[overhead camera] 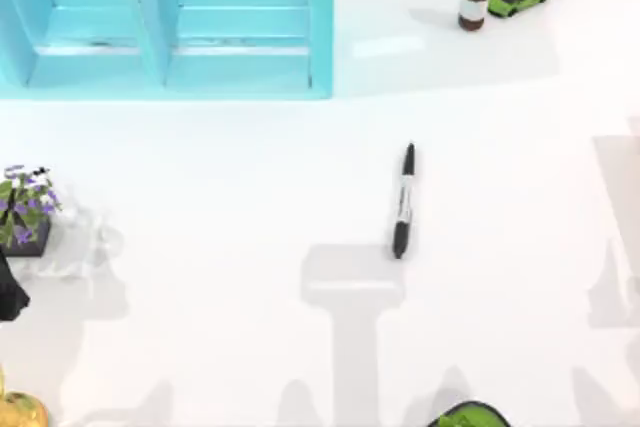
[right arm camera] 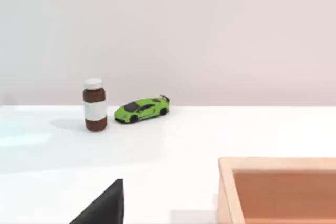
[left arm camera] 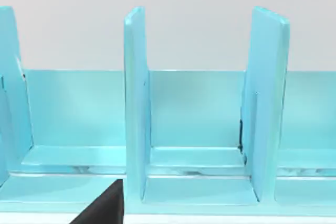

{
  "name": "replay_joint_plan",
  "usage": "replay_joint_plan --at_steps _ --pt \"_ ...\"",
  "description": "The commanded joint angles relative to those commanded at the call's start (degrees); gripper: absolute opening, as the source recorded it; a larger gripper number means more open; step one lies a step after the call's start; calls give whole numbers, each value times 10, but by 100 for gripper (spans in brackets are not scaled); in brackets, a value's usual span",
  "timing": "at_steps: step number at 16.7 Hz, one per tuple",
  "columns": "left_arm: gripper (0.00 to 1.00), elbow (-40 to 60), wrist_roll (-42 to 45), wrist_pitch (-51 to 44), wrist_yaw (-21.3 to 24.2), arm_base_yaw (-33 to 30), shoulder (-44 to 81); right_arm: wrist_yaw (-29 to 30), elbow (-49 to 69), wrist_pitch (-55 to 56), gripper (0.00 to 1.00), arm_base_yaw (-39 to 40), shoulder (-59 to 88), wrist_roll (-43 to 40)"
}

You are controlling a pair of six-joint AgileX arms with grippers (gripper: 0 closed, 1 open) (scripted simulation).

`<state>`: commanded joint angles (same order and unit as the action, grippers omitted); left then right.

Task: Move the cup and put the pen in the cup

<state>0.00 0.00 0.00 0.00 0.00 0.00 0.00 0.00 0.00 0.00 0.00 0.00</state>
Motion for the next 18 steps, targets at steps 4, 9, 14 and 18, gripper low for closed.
replay_joint_plan --at_steps 4,9,14,18 --pt "100 0 0 0 0 0 0 0 17 -16 100 -7 18 -6" --pt "100 0 0 0 0 0 0 0 163 -132 100 -53 168 -52" --pt "100 0 0 0 0 0 0 -1 395 -315 100 -124 454 -121" --pt "100 0 0 0 0 0 0 -1 578 -473 100 -184 684 -179"
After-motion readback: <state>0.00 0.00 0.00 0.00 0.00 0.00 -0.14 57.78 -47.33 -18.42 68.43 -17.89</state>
